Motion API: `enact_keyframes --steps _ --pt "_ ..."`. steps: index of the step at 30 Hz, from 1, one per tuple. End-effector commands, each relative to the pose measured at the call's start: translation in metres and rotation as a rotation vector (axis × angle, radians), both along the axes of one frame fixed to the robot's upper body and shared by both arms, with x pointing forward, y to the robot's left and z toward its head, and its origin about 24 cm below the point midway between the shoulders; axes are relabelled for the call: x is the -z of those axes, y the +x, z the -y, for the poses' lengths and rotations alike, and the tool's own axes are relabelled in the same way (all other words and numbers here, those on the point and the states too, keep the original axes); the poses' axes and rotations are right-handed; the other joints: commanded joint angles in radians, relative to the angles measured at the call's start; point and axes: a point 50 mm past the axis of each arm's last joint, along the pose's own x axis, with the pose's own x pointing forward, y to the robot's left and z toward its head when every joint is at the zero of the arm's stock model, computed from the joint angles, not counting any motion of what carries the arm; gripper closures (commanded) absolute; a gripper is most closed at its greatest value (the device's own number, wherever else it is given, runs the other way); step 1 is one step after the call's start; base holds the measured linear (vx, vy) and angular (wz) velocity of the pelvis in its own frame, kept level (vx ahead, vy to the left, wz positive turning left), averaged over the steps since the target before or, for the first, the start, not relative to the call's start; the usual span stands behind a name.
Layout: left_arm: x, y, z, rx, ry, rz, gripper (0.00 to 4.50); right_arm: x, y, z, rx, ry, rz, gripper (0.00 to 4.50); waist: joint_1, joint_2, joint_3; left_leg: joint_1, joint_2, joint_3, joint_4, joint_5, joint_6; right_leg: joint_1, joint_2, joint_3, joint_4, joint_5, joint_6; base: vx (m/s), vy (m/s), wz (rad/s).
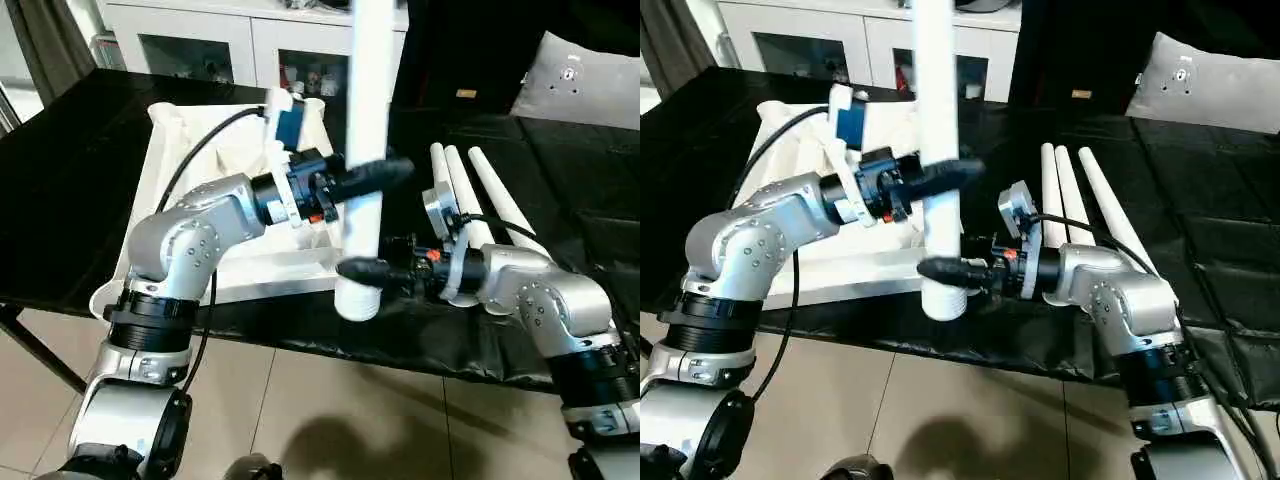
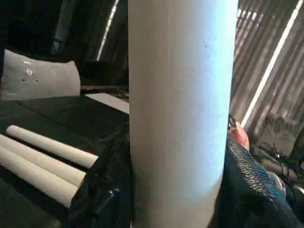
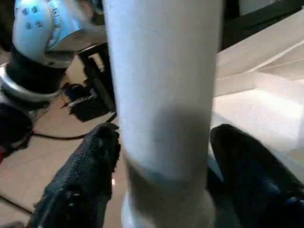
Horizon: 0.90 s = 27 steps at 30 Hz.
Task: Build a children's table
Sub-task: Pick table leg
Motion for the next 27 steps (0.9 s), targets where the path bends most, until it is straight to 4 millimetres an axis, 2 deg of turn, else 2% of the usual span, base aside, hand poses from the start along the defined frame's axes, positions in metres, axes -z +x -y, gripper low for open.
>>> enact_keyframes --steps 1,9,17,27 --pt "-0.008 -0.003 0.004 0.040 0.018 0.053 2.68 -0.008 0.003 0.002 -0.037 -0.011 0.021 0.91 0.002 -0.014 -0.073 0.022 0.092 -0.041 -0.061 -0.052 0.065 0.051 -0.148 0.077 -0.083 -0.171 -0.099 0.000 0.000 0.00" --pt "-0.010 -0.011 0.008 0.146 0.044 0.095 2.68 -0.011 0.004 0.001 -0.092 -0.012 0.033 0.81 0.003 -0.013 -0.074 0.022 0.094 -0.040 -0.060 -0.035 0.075 0.050 -0.147 0.076 -0.077 -0.144 -0.113 0.000 0.000 0.00" --pt "-0.013 -0.011 0.010 0.163 0.036 0.107 2.68 -0.007 0.000 -0.004 -0.163 -0.028 0.024 0.81 0.002 -0.014 -0.073 0.021 0.093 -0.041 -0.059 -0.043 0.071 0.051 -0.146 0.075 -0.080 -0.162 -0.112 0.000 0.000 0.00" --pt "-0.013 -0.012 0.011 0.185 0.041 0.113 2.68 -0.006 0.004 -0.010 -0.158 -0.007 0.043 0.81 0.002 -0.011 -0.076 0.022 0.095 -0.041 -0.057 -0.036 0.075 0.050 -0.147 0.076 -0.075 -0.130 -0.127 0.000 0.000 0.00"
